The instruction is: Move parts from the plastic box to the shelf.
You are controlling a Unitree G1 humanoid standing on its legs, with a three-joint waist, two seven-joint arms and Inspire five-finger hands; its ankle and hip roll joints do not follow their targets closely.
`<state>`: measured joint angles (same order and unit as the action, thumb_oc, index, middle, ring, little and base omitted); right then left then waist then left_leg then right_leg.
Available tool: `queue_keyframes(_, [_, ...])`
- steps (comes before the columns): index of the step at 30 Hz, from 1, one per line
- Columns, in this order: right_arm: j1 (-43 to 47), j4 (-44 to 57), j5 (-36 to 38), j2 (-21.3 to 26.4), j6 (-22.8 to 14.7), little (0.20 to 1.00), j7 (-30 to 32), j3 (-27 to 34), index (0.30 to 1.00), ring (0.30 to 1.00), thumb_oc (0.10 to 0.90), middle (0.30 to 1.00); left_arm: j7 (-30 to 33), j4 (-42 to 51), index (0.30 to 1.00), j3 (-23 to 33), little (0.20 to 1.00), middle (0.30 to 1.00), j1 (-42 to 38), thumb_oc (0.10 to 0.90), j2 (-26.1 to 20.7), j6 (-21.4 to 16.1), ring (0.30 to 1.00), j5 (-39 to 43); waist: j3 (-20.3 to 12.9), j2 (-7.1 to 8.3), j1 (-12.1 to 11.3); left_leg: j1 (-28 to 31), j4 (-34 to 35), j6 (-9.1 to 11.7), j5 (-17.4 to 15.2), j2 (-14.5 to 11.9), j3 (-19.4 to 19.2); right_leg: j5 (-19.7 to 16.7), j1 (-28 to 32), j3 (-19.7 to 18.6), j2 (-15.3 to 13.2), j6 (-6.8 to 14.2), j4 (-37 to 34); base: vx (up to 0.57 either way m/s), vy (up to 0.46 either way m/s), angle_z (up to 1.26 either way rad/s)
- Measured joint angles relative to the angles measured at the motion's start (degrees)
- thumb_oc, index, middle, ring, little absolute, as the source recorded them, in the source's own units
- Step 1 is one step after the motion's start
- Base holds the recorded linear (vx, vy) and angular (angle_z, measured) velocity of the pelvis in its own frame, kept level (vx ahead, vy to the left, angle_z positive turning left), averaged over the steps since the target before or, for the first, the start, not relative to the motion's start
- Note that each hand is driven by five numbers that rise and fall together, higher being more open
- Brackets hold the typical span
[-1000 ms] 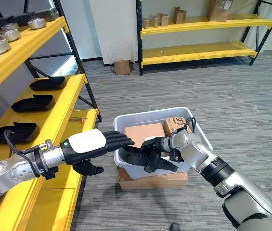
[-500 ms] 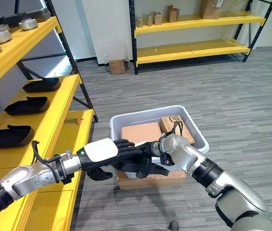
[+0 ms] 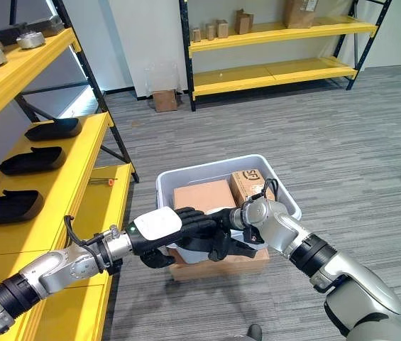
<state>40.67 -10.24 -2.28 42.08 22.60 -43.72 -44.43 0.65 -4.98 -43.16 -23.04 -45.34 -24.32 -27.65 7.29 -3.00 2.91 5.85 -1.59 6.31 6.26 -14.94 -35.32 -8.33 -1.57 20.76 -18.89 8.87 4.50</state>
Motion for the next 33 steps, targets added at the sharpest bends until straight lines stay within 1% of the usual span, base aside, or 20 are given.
queue_keyframes(1, [-0.5,0.0,0.0,0.5,-0.9,0.3,-0.1,0.0,0.3,0.3,0.4,0.3,0.1,-0.1,1.0,0.0,1.0,1.0,0.5,0.9,0.6,0.1,1.0,-0.2,0.0,0.07,0.0,0.0,0.0,0.0,0.0,0.0,0.0,0.0,0.0,0.0,0.0,0.0,0.0,0.0,0.0,0.0])
queue_keyframes(4, [-1.0,0.0,0.0,1.2,-1.9,0.3,-0.3,0.0,0.3,0.3,0.4,0.3,0.1,-0.1,1.0,0.1,1.0,1.0,1.6,0.9,1.8,0.5,1.0,0.2,-0.2,0.33,0.0,0.0,0.0,0.0,0.0,0.0,0.0,0.0,0.0,0.0,0.0,0.0,0.1,0.0,0.0,0.0])
queue_keyframes(9, [-1.8,0.0,-0.1,1.2,-2.8,0.3,-0.1,0.3,0.3,0.3,0.4,0.3,1.3,-0.1,1.0,0.2,1.0,1.0,3.0,0.9,2.4,0.8,1.0,-0.4,-0.5,0.92,0.0,0.0,0.0,0.0,0.0,0.0,0.1,0.0,0.0,0.0,0.0,0.0,0.1,0.0,0.0,0.0])
queue_keyframes(12, [-2.3,-0.1,-0.8,1.3,-2.9,0.3,0.1,0.7,0.3,0.3,0.4,0.3,3.2,-0.2,1.0,0.3,1.0,1.0,5.2,0.9,4.4,2.8,1.0,-1.1,-0.6,1.06,-0.3,0.0,0.0,0.0,0.0,0.0,0.2,0.0,0.0,0.0,0.0,0.0,0.1,0.0,0.0,0.0])
queue_keyframes(14, [-2.5,-0.1,-1.8,1.3,-3.0,0.3,0.3,0.7,0.3,0.3,0.4,0.3,3.8,-0.6,1.0,1.2,1.0,1.0,6.5,0.9,6.2,3.1,1.0,-2.5,-0.6,1.06,-0.4,0.0,0.0,0.0,0.0,-0.1,0.3,0.0,0.0,0.0,0.1,0.0,0.1,0.0,0.0,0.0])
queue_keyframes(18, [-2.6,-0.2,-2.2,1.6,-3.3,0.3,0.4,0.8,0.3,0.3,0.4,0.3,3.8,-0.9,1.0,1.8,1.0,1.0,6.6,0.9,7.4,3.1,1.0,-4.7,-0.6,1.11,-0.5,-0.2,0.1,0.0,0.0,-0.1,0.5,0.1,0.0,0.2,0.1,0.1,0.2,0.0,-0.016,0.01])
queue_keyframes(21, [-2.6,-0.2,-2.2,1.9,-3.5,0.3,0.5,1.1,0.3,0.3,0.4,0.3,4.3,-1.1,1.0,1.9,1.0,1.0,7.0,0.9,8.1,3.5,1.0,-4.8,-0.6,1.11,-0.6,-0.2,0.1,0.0,0.0,-0.1,0.5,0.2,0.0,0.2,0.1,0.3,0.2,0.0,0.0,0.0])
queue_keyframes(25, [-2.7,-0.2,-2.2,1.5,-3.6,0.3,0.7,2.5,0.3,0.3,0.4,0.3,6.1,-1.0,1.0,1.9,1.0,1.0,7.1,0.9,8.4,4.1,1.0,-5.4,-0.6,1.13,-0.6,-0.2,0.1,0.0,0.0,-0.1,0.6,0.2,0.0,0.2,0.1,0.3,0.2,0.0,0.0,0.0])
queue_keyframes(29, [-2.7,-0.2,-2.2,1.2,-3.7,0.3,1.3,3.3,0.3,0.3,0.4,0.3,8.0,-1.0,1.0,1.9,1.0,1.0,8.0,0.9,9.0,4.9,1.0,-5.5,-0.6,1.15,-1.2,-0.2,0.2,0.0,0.0,-0.1,0.6,0.3,0.0,0.2,0.1,0.3,0.2,0.0,0.0,0.0])
queue_keyframes(33, [-3.5,-0.2,-2.2,0.9,-3.7,0.3,2.2,5.2,0.3,0.3,0.4,0.3,9.9,-1.1,1.0,2.4,1.0,1.0,9.5,0.9,10.7,5.8,1.0,-5.5,-0.6,1.41,-1.9,-0.6,0.2,0.0,0.0,-0.1,0.9,0.2,0.0,0.6,0.2,0.3,0.1,0.0,-0.01,0.03])
